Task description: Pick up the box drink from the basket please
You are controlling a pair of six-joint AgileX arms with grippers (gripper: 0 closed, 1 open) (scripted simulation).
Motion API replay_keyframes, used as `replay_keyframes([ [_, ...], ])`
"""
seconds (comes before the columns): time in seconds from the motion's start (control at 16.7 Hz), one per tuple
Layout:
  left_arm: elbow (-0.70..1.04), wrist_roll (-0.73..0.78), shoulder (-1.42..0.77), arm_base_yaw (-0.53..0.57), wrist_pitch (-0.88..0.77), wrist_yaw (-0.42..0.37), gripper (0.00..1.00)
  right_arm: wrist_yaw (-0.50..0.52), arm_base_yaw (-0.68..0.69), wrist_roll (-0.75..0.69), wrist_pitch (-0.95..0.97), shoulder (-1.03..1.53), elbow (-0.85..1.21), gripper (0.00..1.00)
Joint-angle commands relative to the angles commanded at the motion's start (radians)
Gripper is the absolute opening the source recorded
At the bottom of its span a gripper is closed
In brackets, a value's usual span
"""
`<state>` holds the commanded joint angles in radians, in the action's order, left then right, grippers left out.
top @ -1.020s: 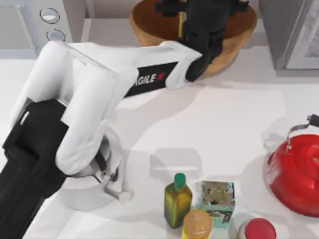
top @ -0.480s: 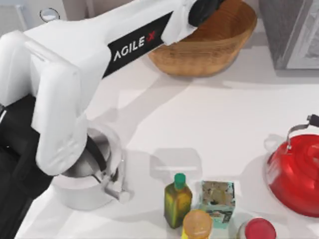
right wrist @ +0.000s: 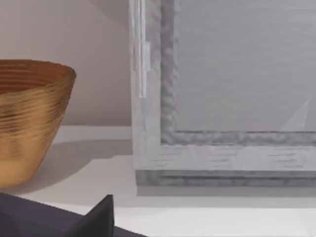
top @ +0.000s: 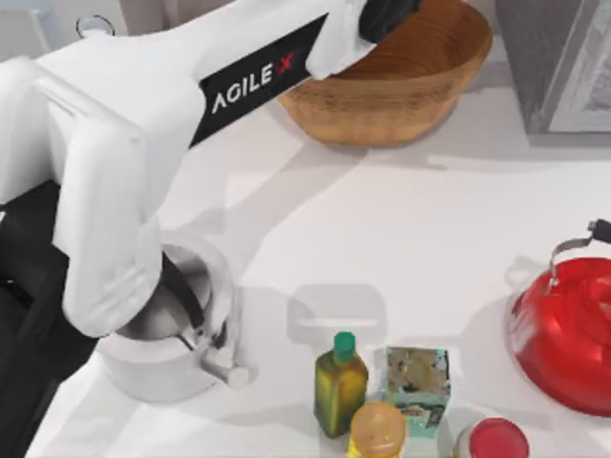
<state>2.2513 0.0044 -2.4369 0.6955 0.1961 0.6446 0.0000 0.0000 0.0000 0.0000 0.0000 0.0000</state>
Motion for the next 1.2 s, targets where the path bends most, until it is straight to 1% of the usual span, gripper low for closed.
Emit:
replay_keyframes([
  [0.12,-0.047,0.000,0.049,-0.018,-0.006,-0.017,0.00,0.000,0.000,0.000,0.000,0.000,0.000,1.00],
  [0.24,-0.133,-0.001,0.138,-0.052,-0.011,-0.046,0.00,0.000,0.000,0.000,0.000,0.000,0.000,1.00],
  [0.48,-0.393,-0.005,0.432,-0.151,-0.026,-0.129,0.00,0.000,0.000,0.000,0.000,0.000,0.000,1.00],
  [0.72,-0.739,-0.009,0.820,-0.272,-0.048,-0.233,0.00,0.000,0.000,0.000,0.000,0.000,0.000,1.00],
  [1.2,-1.517,-0.013,1.662,-0.505,-0.116,-0.455,0.00,0.000,0.000,0.000,0.000,0.000,0.000,1.00],
])
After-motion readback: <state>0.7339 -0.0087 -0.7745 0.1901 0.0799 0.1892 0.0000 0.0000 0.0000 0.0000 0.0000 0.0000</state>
